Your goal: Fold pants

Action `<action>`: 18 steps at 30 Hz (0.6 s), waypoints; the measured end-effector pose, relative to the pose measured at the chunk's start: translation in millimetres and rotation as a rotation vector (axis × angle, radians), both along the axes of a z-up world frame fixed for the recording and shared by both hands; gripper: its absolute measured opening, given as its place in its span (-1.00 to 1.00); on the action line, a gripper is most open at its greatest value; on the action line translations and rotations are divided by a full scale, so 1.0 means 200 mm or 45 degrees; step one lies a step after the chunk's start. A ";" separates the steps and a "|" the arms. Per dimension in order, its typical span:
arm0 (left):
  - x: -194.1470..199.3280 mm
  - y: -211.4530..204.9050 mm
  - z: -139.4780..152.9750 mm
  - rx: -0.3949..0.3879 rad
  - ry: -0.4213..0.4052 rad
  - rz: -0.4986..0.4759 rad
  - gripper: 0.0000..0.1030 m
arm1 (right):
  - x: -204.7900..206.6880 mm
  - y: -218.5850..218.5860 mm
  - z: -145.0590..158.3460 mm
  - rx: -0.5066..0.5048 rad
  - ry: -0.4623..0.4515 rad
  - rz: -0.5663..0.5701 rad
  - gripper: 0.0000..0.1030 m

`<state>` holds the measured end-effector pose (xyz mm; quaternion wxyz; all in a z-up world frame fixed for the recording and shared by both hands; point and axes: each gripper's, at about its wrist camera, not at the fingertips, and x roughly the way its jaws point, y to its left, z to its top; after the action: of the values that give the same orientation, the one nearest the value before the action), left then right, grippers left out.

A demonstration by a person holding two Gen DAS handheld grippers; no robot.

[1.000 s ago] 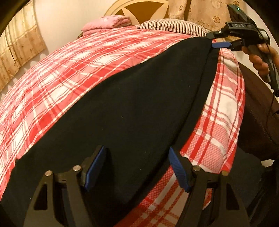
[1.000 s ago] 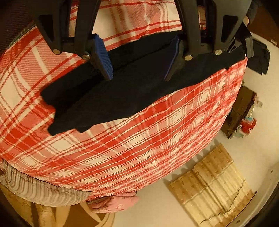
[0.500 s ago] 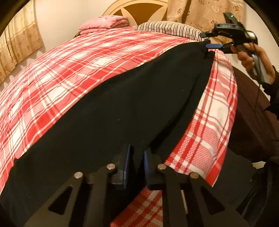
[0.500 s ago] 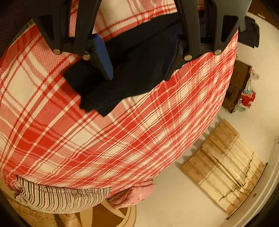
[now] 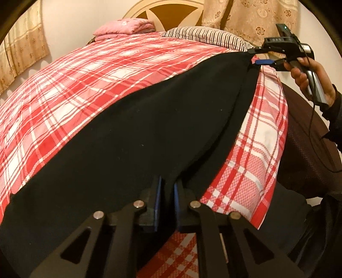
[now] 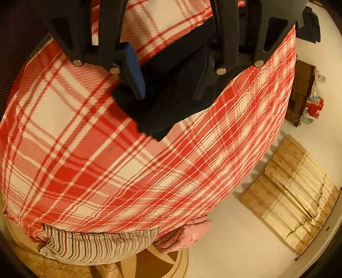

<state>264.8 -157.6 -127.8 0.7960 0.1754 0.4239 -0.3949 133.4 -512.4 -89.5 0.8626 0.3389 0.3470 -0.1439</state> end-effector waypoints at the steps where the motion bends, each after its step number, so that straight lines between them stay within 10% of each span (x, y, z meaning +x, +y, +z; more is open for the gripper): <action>1: 0.00 0.00 0.00 -0.004 0.001 0.000 -0.78 | 0.01 -0.01 -0.01 0.002 0.000 0.000 -0.07; 4: 0.01 0.01 0.00 -0.025 0.013 -0.001 -0.82 | 0.06 -0.04 -0.02 -0.018 -0.002 -0.008 -0.08; 5: 0.02 0.02 -0.01 -0.040 0.020 0.000 -0.84 | 0.08 -0.05 -0.03 -0.002 -0.004 -0.005 -0.23; 6: 0.03 0.02 -0.01 -0.058 0.036 0.007 -0.87 | 0.10 -0.07 -0.04 0.032 -0.005 0.003 -0.81; 18: 0.05 0.19 0.13 -0.333 0.129 -0.003 -0.92 | 0.29 0.02 0.35 0.005 -0.333 0.331 -0.84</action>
<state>275.2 -120.2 -102.2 0.7892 0.0505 0.4083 -0.4559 191.8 -508.1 -20.0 0.9110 0.3087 0.2730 0.0150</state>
